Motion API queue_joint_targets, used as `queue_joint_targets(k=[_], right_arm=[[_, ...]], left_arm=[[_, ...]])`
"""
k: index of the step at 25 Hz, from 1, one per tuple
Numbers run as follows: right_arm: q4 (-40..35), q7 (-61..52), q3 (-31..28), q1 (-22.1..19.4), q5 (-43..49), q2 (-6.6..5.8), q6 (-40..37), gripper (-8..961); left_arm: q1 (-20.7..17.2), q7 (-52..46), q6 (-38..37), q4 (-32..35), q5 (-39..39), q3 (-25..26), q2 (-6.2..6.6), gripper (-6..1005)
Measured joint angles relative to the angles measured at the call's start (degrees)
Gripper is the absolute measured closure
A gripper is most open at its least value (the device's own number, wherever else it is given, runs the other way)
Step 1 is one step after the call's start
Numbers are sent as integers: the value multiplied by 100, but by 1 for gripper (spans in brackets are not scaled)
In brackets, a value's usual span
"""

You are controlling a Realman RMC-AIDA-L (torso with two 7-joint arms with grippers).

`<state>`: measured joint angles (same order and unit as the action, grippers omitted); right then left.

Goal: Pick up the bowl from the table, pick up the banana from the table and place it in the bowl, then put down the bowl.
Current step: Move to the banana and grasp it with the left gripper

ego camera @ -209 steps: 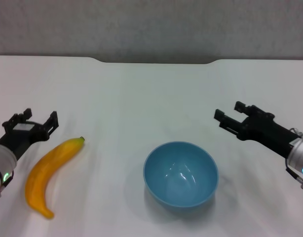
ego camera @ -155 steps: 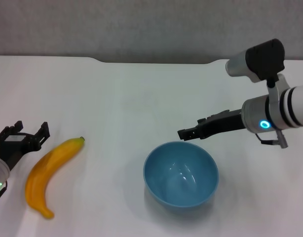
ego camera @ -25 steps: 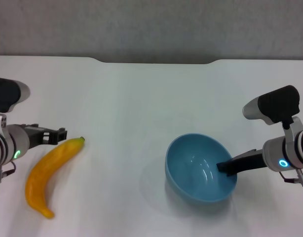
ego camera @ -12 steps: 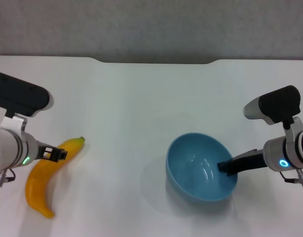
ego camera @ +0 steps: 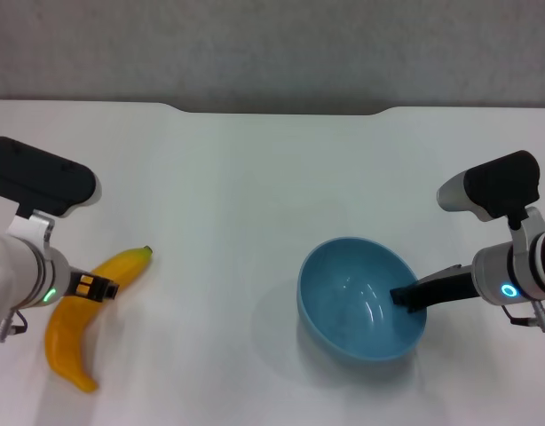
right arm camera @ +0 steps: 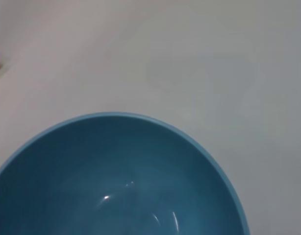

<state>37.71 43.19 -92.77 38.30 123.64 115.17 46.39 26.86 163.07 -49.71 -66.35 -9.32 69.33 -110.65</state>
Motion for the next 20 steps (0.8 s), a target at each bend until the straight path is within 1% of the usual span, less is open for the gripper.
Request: queue_joint_targets(k=[4, 11, 20], right_arm=[[7, 0, 5, 9, -1, 3, 0, 891], [8, -4, 7, 28, -8, 6, 1, 892], [80, -11, 8, 24, -9, 6, 14, 893]], left_arm=[[120, -2, 14, 253, 1, -2, -53, 381], [144, -3, 17, 317, 22, -14, -82, 384], [268, -4, 23, 622, 59, -17, -182, 389]])
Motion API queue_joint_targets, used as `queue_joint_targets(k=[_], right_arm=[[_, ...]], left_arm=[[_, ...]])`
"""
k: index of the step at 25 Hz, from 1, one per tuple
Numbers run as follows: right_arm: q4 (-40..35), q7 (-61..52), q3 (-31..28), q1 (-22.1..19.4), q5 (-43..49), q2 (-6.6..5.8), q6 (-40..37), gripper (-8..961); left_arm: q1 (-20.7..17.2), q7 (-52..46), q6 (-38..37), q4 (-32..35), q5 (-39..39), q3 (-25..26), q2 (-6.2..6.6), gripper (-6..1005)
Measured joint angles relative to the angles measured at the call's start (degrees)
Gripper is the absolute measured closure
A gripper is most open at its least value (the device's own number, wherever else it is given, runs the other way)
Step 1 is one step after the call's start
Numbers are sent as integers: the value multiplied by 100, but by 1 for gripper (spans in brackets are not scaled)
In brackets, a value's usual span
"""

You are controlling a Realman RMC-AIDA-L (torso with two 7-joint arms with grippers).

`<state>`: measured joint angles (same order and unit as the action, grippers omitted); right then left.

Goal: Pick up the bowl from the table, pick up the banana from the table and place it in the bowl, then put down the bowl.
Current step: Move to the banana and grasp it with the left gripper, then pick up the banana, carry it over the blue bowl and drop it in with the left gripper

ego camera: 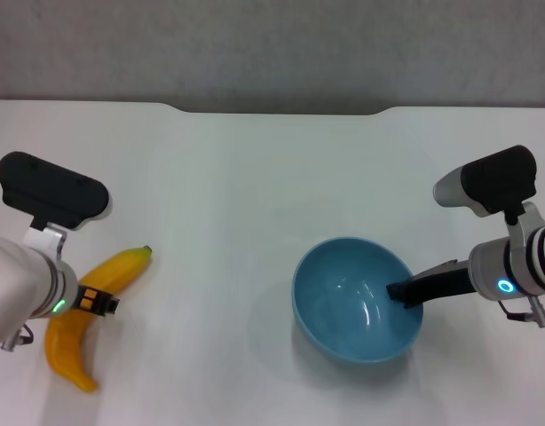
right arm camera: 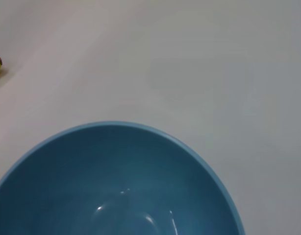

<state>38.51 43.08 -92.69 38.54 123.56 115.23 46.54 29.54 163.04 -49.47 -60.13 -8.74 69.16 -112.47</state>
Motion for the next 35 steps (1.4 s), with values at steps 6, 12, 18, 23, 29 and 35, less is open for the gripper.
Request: queue_joint_targets(k=[6, 12, 18, 23, 29, 35], right_arm=[[8, -1, -13, -22, -5, -1, 9, 893], [43, -3, -12, -38, -7, 0, 19, 897], [434, -34, -12, -164, -7, 0, 133, 908], [667, -81, -13, -265, -13, -2, 175, 922], [672, -95, -28, -269, -17, -8, 125, 923], [598, -109, -222, -221, -114, 4, -21, 920]], left_arm=[[-7, -5, 84, 17, 5, 82, -32, 392], [-34, -8, 119, 6, 11, 142, -45, 462], [-158, -9, 140, -103, 251, 355, -144, 508], [-216, -9, 147, -175, 449, 498, -235, 509], [-470, -10, 182, -636, 527, 695, -250, 509], [-962, -18, 587, -1523, 547, 821, -351, 509]])
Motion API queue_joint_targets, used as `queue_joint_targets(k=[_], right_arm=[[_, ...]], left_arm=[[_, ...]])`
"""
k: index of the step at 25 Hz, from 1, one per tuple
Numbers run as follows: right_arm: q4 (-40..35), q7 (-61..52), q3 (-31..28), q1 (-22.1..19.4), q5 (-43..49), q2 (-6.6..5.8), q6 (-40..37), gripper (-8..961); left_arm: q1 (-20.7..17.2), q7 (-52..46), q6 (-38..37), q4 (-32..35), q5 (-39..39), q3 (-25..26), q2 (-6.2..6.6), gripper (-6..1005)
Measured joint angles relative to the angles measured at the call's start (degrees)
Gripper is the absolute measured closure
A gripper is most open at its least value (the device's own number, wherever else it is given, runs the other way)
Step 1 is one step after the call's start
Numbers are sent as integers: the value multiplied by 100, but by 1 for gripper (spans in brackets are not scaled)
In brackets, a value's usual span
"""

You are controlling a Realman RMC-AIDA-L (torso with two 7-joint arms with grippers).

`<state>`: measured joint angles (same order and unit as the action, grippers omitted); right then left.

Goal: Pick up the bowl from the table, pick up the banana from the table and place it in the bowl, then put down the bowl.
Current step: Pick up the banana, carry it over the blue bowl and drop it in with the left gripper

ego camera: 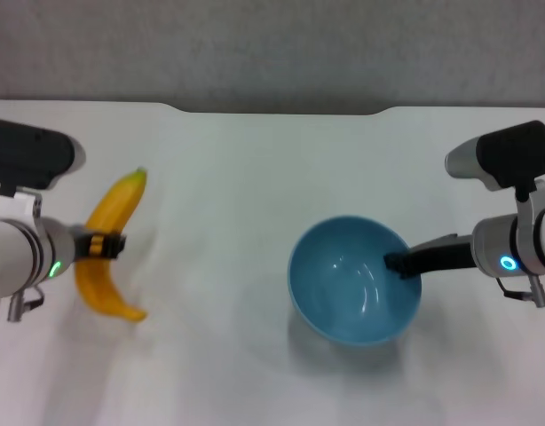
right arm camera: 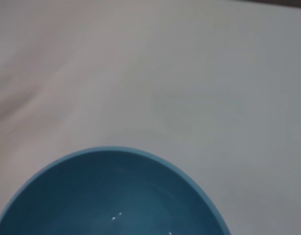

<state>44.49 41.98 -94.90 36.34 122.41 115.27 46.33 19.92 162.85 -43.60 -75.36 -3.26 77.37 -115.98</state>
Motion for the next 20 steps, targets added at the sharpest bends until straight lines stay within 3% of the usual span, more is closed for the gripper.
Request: queue_joint_targets(k=[9, 14, 20], right_arm=[[-603, 106, -29, 252, -705, -10, -456, 915], [-956, 124, -18, 470, -850, 7, -726, 913], [-1120, 475, 299, 536, -1869, 14, -903, 910]], left_arm=[[-324, 1, 918, -909, -260, -544, -28, 508], [-342, 1, 1613, -1094, -567, -913, -31, 509], [-299, -5, 2149, -1050, -1000, -1178, -37, 508]])
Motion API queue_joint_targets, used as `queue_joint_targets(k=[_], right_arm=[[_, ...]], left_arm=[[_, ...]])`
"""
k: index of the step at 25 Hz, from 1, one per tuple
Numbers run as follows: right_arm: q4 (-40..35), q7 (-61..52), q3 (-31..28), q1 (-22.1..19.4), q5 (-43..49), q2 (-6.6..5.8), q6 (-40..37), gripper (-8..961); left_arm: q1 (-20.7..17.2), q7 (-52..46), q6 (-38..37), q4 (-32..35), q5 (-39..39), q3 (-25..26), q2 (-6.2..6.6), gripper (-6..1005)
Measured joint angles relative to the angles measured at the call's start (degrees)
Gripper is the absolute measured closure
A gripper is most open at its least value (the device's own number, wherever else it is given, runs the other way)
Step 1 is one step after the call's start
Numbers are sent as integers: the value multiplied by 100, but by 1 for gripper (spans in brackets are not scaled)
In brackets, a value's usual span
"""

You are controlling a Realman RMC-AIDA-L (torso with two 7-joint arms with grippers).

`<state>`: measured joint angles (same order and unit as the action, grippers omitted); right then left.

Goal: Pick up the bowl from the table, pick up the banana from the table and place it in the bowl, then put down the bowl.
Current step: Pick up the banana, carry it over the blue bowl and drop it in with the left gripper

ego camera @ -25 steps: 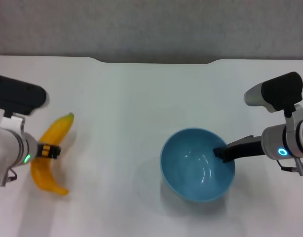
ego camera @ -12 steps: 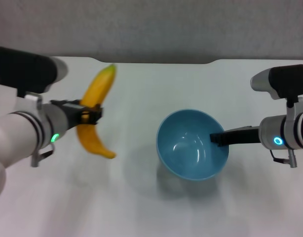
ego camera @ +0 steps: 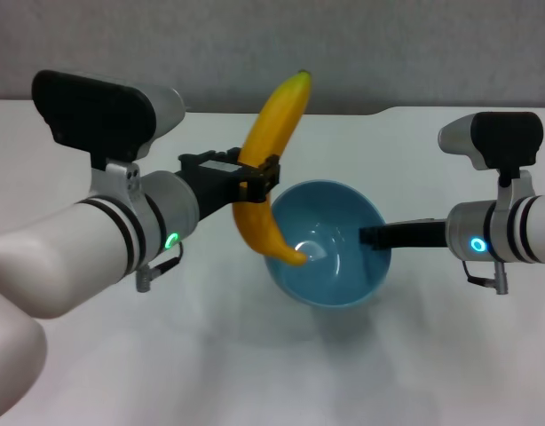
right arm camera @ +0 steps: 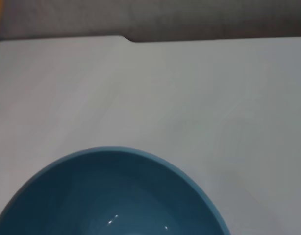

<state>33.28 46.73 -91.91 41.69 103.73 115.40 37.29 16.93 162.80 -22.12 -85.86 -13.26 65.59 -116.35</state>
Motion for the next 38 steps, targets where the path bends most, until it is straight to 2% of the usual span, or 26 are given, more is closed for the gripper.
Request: queue_joint_targets(k=[10, 18, 30, 32, 38], right_arm=[[-136, 123, 309, 111, -548, 3, -3, 904], [-57, 126, 337, 137, -698, -13, 128, 900], [2, 126, 292, 105, -702, -26, 209, 894], [3, 126, 289, 100, -702, -27, 210, 893], [-39, 126, 277, 79, -690, -35, 209, 890]], left_arm=[[17, -33, 942, 413, -226, -245, -1, 509], [121, -58, 1294, 998, -392, -350, -13, 509], [217, -11, 1593, 1327, -530, -528, -6, 508], [213, -7, 1606, 1331, -529, -530, -10, 354], [150, -5, 1602, 1240, -534, -517, -4, 159]])
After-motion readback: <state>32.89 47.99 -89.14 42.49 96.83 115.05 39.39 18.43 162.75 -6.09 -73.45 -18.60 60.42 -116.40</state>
